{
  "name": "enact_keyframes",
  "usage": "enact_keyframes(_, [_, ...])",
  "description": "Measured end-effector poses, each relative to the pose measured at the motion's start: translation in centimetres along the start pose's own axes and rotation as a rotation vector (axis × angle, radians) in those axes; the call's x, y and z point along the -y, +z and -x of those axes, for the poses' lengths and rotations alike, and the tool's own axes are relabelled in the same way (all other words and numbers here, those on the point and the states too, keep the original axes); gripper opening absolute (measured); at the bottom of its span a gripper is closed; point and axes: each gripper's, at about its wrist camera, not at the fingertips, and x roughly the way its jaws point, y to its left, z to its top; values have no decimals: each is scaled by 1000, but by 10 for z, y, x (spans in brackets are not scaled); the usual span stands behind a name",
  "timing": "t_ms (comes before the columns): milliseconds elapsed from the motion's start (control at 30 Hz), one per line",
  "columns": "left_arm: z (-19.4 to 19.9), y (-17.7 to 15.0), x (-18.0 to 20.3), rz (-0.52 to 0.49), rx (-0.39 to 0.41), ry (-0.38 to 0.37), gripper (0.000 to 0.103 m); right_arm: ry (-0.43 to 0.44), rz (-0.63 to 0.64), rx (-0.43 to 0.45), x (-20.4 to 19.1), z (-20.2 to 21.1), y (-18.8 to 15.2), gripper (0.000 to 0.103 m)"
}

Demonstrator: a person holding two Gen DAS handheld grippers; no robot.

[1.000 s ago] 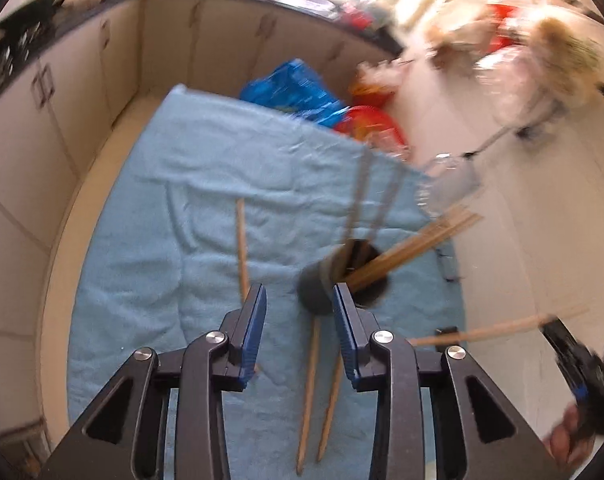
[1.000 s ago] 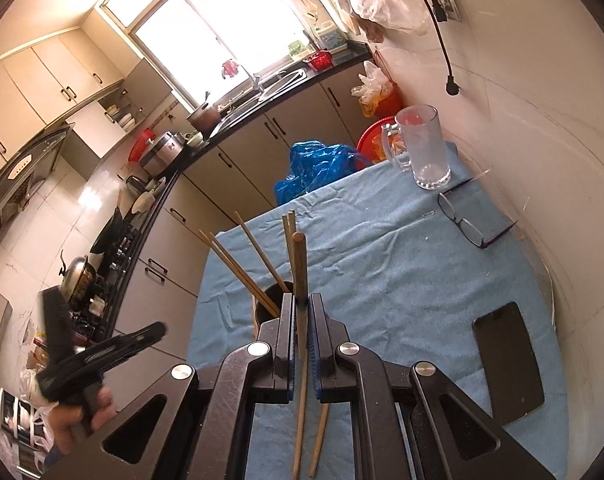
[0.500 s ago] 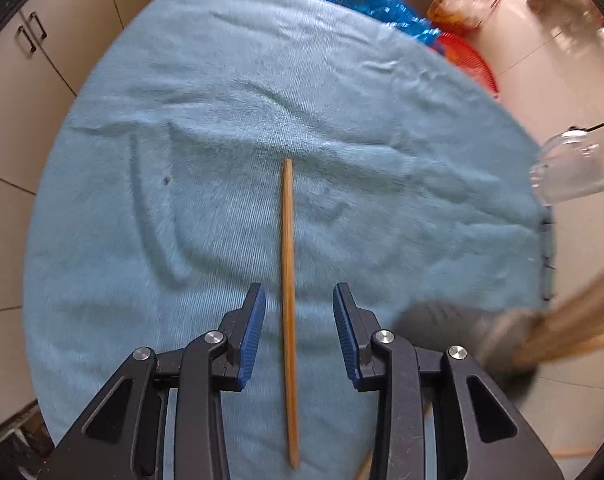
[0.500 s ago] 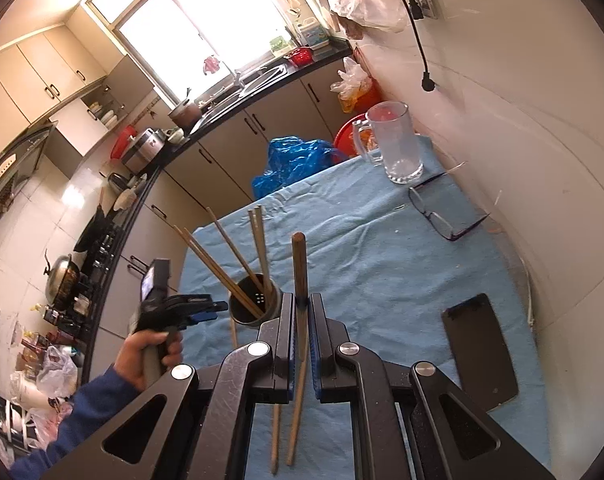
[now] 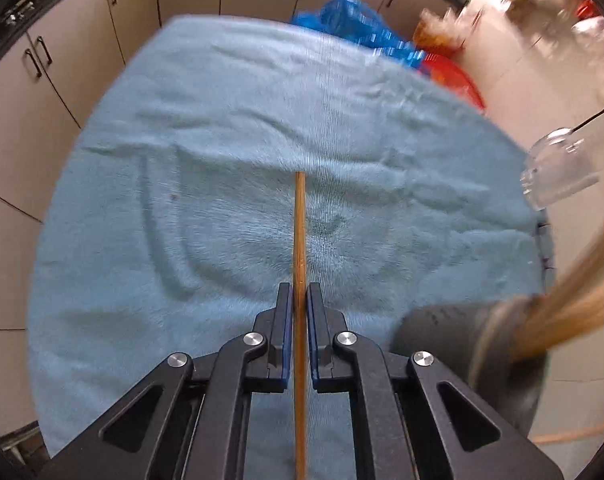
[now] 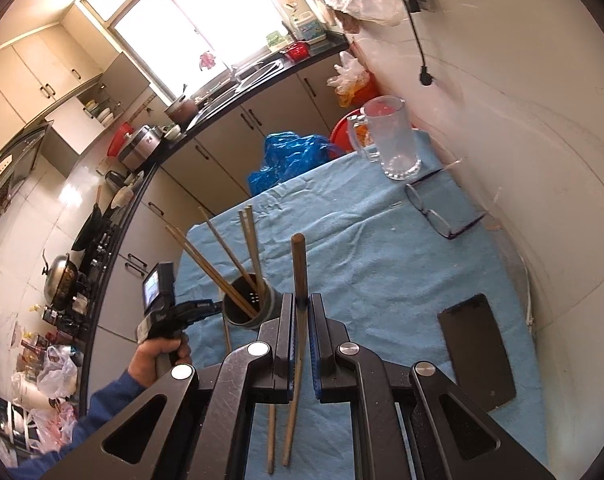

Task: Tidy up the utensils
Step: 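Lower both chopsticks into the black cup and open both tools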

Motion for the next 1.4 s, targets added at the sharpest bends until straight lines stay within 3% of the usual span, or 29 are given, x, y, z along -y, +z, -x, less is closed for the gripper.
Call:
enact_keyframes(233, [89,-44,-12,14,206,-83,6,43,36,-8,-22,-13,2,6])
enact_keyframes(300, [108,-56,-10,7,245,-76,6,48,44,-6,-26,-16,2,6])
enact_keyframes(667, [176,-75,-15,10,348,-113,6,56,47,-6,-33,-19,0,6])
enact_keyframes(867, [210,-66,-8,-15,403,-132,6,69,47,27,-35,-8,5,6])
enact_keyframes(1167, [254,-31,25,-39,471,-225,6,90,47,80,-50,-11,35,7])
enact_keyframes(1400, [232,-7,60,-75,429,-244,6,61,42,70,-58,-44,57,6])
